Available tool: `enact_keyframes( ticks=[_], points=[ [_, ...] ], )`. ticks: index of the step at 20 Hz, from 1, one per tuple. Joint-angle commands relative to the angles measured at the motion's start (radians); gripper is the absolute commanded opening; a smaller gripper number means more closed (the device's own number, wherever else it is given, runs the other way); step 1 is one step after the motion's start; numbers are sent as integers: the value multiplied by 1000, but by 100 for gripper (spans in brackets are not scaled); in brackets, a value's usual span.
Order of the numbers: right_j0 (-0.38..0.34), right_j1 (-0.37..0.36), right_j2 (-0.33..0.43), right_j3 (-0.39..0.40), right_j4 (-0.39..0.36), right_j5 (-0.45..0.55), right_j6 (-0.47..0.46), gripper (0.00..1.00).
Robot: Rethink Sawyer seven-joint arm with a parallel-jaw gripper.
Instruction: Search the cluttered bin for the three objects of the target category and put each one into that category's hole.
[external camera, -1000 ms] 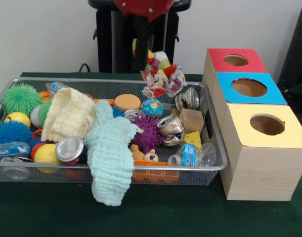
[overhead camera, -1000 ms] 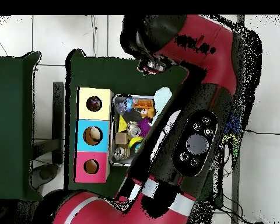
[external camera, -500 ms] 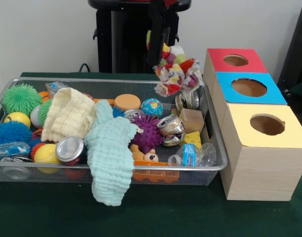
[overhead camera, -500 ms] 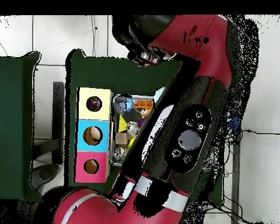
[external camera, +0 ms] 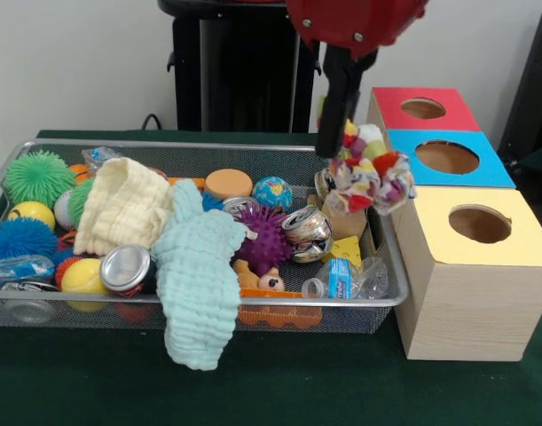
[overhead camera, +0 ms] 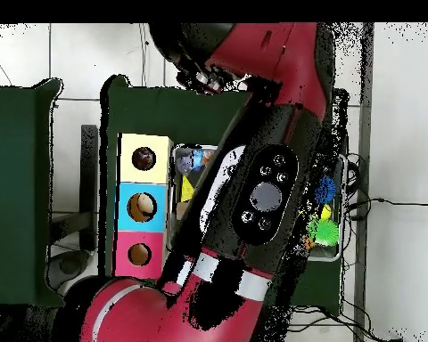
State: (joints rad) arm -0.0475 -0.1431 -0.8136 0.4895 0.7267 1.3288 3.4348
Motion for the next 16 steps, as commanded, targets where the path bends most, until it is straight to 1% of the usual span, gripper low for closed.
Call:
enact_keyframes(
  ticks=[1, 4, 8, 10, 12, 16],
  points=[
    [-4, 95, -27, -54, 48, 101, 376, 0],
    [-11, 117, -45, -83, 67, 109, 395, 0],
    [-13, 126, -55, -89, 87, 117, 403, 0],
    [-20, 143, -72, -116, 103, 126, 416, 0],
    [-32, 164, -102, -160, 134, 142, 446, 0],
    [-59, 191, -175, -239, 218, 187, 486, 0]
  ],
)
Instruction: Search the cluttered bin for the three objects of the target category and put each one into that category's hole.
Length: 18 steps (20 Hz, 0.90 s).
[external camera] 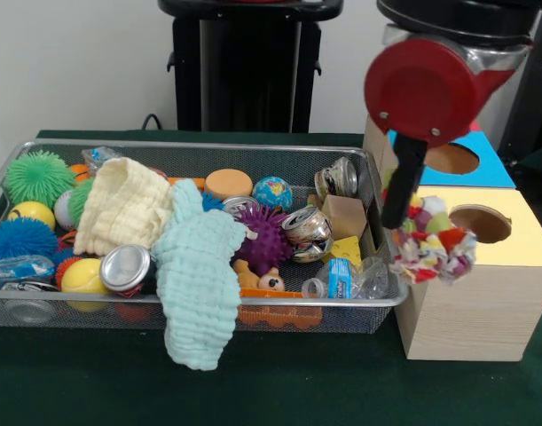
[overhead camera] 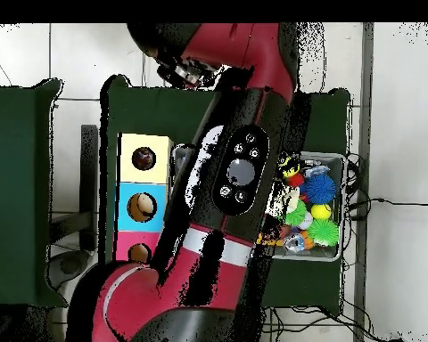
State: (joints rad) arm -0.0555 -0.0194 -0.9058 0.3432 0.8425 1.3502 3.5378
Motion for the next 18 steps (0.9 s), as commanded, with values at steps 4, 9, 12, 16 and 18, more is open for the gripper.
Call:
enact_keyframes(
  ticks=[4, 9, 12, 16, 18],
  points=[
    [-59, 61, -120, -105, 151, 193, 371, 0],
    [-61, 71, -172, -121, 203, 199, 374, 0],
    [-89, 77, -259, -179, 293, 244, 402, 0],
    [-117, 65, -327, -202, 393, 341, 366, 0],
    [-125, 51, -296, -182, 411, 443, 296, 0]
  ],
)
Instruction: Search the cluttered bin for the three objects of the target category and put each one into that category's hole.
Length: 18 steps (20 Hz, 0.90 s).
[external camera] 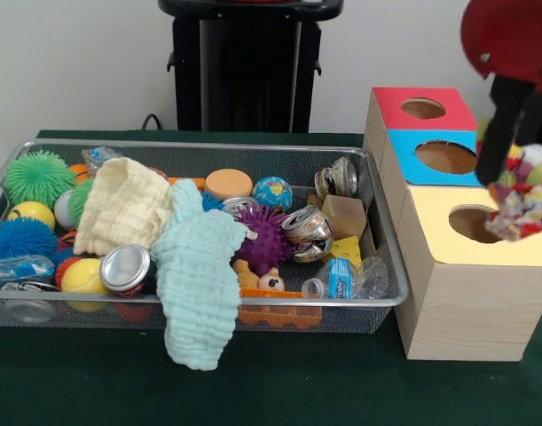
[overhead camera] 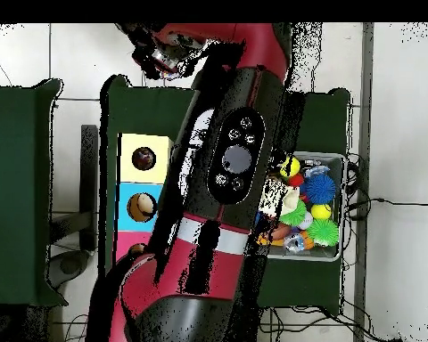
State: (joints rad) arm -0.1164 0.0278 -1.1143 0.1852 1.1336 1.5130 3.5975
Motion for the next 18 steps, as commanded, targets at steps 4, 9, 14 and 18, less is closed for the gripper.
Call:
enact_keyframes(
  ticks=[4, 9, 14, 18],
  points=[
    [37, -44, 55, 217, -95, 189, 77, 0],
    [137, -136, 183, 551, -284, -35, -130, 0],
    [167, -257, 266, 746, -382, -125, -266, 0],
    [176, -326, 301, 832, -440, -156, -303, 0]
  ],
)
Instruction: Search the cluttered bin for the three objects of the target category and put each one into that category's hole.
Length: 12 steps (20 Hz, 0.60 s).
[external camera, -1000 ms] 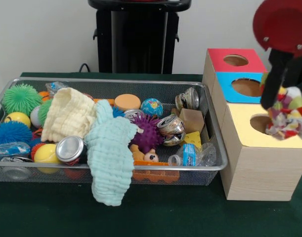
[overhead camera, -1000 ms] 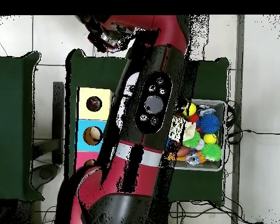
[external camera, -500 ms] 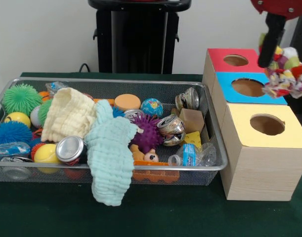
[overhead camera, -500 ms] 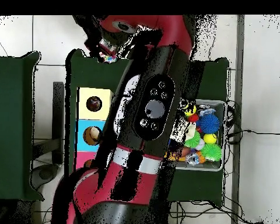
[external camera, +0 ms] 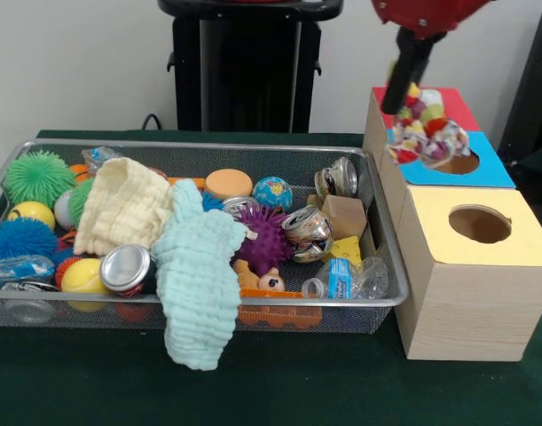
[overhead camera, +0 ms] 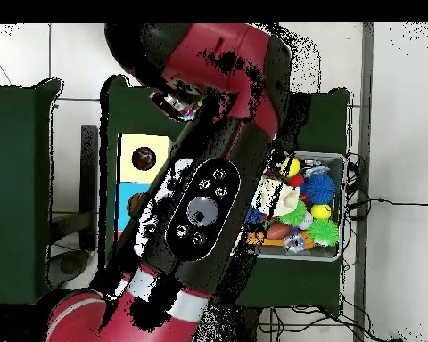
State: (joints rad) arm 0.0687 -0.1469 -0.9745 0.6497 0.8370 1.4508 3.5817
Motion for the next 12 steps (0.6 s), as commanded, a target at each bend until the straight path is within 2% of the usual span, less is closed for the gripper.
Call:
enact_keyframes(
  ticks=[1, 7, 12],
  points=[
    [-7, -167, 172, 391, -159, -111, -292, 0],
    [-3, -195, 235, 450, -206, -193, -264, 0],
    [-2, -173, 273, 411, -228, -209, -174, 0]
  ],
)
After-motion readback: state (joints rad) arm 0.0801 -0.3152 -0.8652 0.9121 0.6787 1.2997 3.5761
